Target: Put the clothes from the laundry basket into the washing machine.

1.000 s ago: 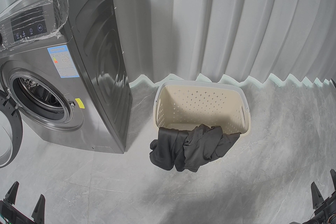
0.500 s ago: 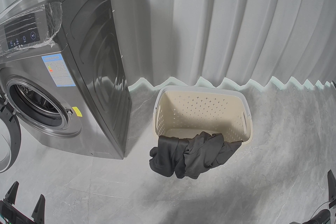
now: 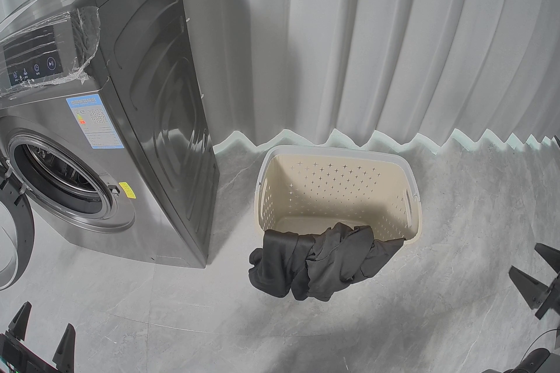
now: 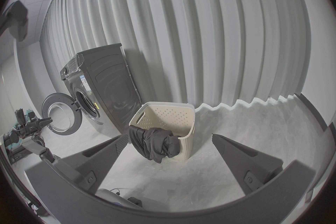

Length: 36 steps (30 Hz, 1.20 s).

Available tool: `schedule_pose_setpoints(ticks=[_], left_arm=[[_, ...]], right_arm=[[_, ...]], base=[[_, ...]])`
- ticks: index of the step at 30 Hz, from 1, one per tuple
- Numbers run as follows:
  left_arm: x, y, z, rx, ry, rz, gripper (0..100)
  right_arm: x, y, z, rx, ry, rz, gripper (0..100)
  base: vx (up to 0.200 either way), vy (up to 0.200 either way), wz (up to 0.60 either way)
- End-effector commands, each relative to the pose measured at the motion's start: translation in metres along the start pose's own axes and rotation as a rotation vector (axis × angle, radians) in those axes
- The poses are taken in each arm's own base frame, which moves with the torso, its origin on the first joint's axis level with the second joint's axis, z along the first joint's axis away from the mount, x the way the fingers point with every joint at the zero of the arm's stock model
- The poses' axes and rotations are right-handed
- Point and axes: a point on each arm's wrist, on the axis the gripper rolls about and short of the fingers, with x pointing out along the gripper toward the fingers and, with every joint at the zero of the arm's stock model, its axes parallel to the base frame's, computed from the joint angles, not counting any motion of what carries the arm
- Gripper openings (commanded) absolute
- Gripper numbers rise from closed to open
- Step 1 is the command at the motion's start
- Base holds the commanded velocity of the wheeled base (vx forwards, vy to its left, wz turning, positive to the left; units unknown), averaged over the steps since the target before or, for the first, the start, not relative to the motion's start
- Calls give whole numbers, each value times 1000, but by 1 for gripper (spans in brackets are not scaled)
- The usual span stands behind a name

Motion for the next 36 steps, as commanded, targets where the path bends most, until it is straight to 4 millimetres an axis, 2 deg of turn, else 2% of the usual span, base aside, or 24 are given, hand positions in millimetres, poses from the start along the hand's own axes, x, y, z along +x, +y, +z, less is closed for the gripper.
schedule_pose_setpoints(ticks=[1,6,9,14,25,36], left_arm=[[0,0,-5,4,-2,0,100],[0,0,-5,-1,-2,0,100],[0,0,-5,-6,-2,0,100],[0,0,-5,-6,0,0,100],[0,0,-5,-6,0,0,100],[0,0,-5,-6,0,0,100]], right_arm=[[85,-2,-2,51,256,55,100],[120,2,-10,103,338,66,100],[148,2,-21,130,412,53,100],[176,4,-40,127,480,57,100],[212,4,-67,134,505,1,100],[242,6,-82,171,517,-15,100]], base=[[0,0,0],[0,0,0],[0,0,0],[0,0,0],[0,0,0],[0,0,0]])
